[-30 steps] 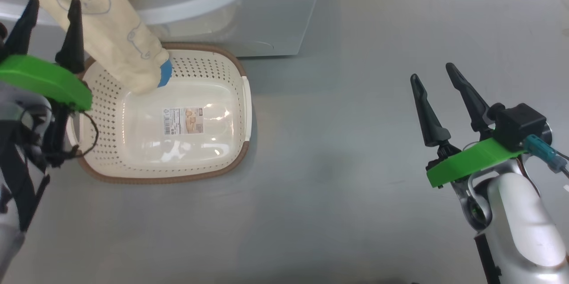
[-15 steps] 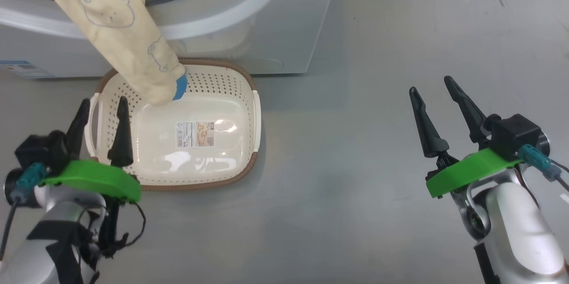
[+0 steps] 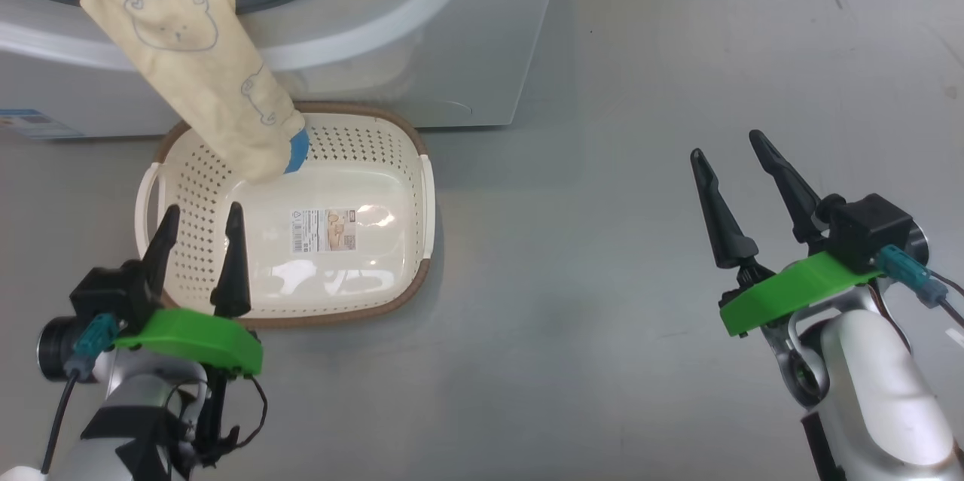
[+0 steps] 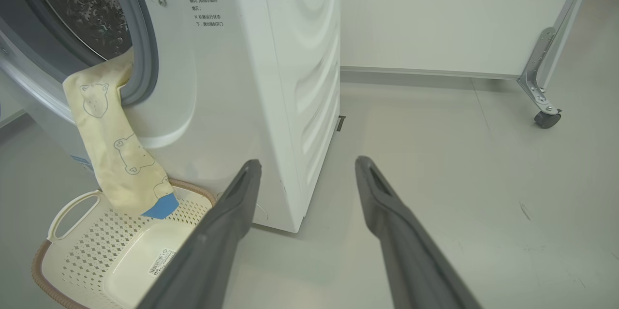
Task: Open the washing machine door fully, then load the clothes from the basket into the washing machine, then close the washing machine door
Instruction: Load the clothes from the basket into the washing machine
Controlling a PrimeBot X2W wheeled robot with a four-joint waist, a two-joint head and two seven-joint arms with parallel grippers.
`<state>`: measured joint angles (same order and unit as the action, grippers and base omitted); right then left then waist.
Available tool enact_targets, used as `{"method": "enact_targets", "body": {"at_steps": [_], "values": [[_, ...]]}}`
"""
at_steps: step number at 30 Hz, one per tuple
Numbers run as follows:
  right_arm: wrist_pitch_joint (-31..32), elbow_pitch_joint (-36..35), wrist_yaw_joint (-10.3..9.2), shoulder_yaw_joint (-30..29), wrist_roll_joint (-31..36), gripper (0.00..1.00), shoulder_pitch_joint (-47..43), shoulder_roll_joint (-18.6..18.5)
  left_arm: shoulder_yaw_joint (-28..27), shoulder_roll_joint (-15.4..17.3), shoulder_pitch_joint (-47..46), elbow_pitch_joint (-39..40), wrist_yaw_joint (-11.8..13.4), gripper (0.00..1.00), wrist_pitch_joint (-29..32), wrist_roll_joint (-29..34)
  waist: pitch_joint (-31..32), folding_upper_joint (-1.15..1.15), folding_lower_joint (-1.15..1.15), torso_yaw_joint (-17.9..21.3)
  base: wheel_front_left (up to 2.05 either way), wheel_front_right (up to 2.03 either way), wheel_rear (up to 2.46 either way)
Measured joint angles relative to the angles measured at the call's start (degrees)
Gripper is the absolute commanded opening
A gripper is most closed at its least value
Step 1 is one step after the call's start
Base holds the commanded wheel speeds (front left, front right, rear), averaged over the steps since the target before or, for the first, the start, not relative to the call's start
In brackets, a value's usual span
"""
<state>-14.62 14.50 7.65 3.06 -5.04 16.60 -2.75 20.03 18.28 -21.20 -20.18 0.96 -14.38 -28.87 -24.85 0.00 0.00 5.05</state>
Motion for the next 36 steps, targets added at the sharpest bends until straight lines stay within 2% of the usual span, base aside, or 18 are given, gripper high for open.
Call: {"method": "enact_targets", "body": {"at_steps": [11, 17, 24, 29, 36], "values": [[0.0, 0.0, 0.0, 0.9, -0.5, 1.0, 0.0, 0.0, -3.1, -1.7, 0.0, -2.7, -3.0, 1.0, 0.0, 3.2, -1.3, 0.0, 0.0, 1.1, 0.0, 0.0, 0.0], [0.0, -0.1, 0.0, 1.0, -0.7, 1.0, 0.0, 0.0, -4.2, -2.5, -1.2, -5.4, -3.5, 1.0, 0.0, 3.7, -2.9, 0.0, 0.0, 2.2, 0.0, 0.0, 0.0], [0.0, -0.8, 0.0, 1.6, -1.5, 1.0, 0.3, 0.0, -4.5, -2.5, -9.4, -12.3, -4.5, 1.0, 0.1, 5.2, -6.5, 0.0, 0.01, 4.1, 0.0, 0.0, 0.0], [0.0, -1.0, 0.0, 2.4, -2.2, 1.0, 1.0, 0.0, -5.8, -2.9, -15.7, -18.4, -6.0, 1.0, 1.8, 2.3, -8.8, -0.01, 0.02, 5.6, 0.0, 0.0, 0.0], [0.0, -1.2, 0.0, 3.2, -3.5, 1.0, 2.7, 0.0, -6.6, -2.0, -24.6, -27.9, -6.0, 1.0, 3.4, 2.1, -11.1, 0.0, 0.01, 8.1, 0.0, 0.0, 0.0]]}}
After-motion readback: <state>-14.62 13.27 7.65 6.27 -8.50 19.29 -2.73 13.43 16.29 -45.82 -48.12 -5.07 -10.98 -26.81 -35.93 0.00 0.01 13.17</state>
